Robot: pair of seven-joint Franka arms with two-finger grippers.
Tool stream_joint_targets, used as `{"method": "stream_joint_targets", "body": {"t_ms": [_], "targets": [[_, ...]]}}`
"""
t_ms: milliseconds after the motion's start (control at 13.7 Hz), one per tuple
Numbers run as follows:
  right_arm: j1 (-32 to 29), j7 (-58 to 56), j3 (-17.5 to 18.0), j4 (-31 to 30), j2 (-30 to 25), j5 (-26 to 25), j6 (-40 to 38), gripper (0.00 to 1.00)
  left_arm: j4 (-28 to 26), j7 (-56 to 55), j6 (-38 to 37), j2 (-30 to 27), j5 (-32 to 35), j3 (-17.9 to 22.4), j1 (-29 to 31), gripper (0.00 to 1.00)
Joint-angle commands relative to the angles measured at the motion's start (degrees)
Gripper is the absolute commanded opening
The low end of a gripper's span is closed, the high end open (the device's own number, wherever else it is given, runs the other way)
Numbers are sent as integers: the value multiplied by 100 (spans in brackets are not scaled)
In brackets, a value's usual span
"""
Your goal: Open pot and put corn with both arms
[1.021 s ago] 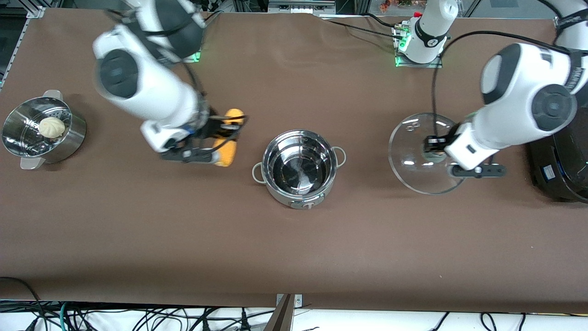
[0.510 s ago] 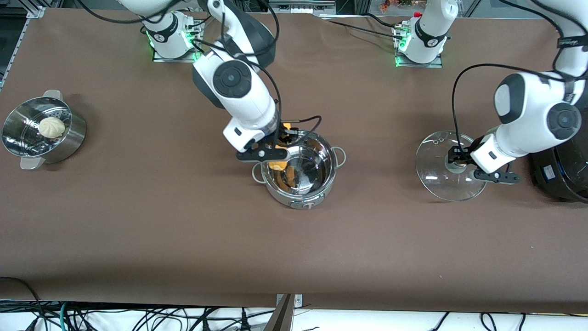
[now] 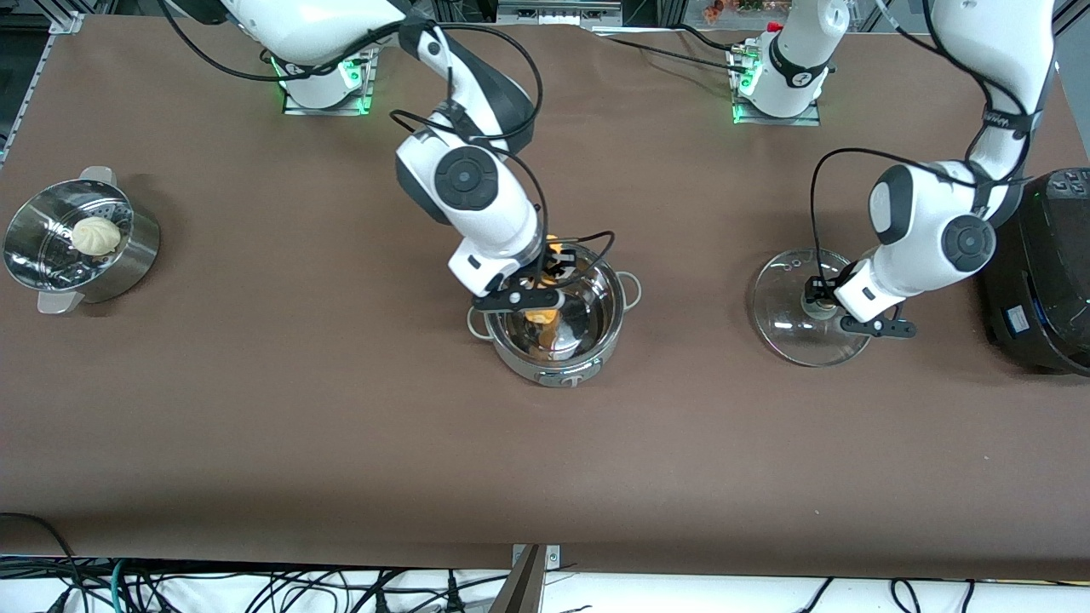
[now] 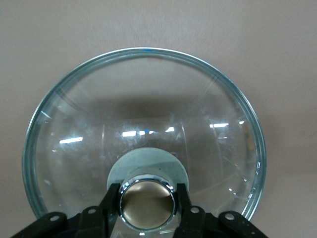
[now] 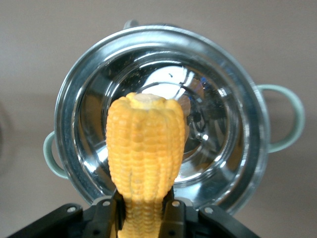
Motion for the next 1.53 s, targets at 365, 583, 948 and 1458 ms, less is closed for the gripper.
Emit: {"method": "stream_joint_targets", "body": {"t_ms": [365,583,948,1458], "targets": [[161,40,-61,225,490,-130,366,15,-9,142,-2,28,-41,39,-23,80],[178,49,-61,216,587,-139,472,20,-1,133,-151,-278,-6,56,-23,100],[179,41,-61,207,657,-314,472,100,244,54,-1625,-1631,3,232,-15,100],[13,-178,-62,207,88,-489,-89,100,2843,-401,-4736,-1836,486,92,170,100]]}}
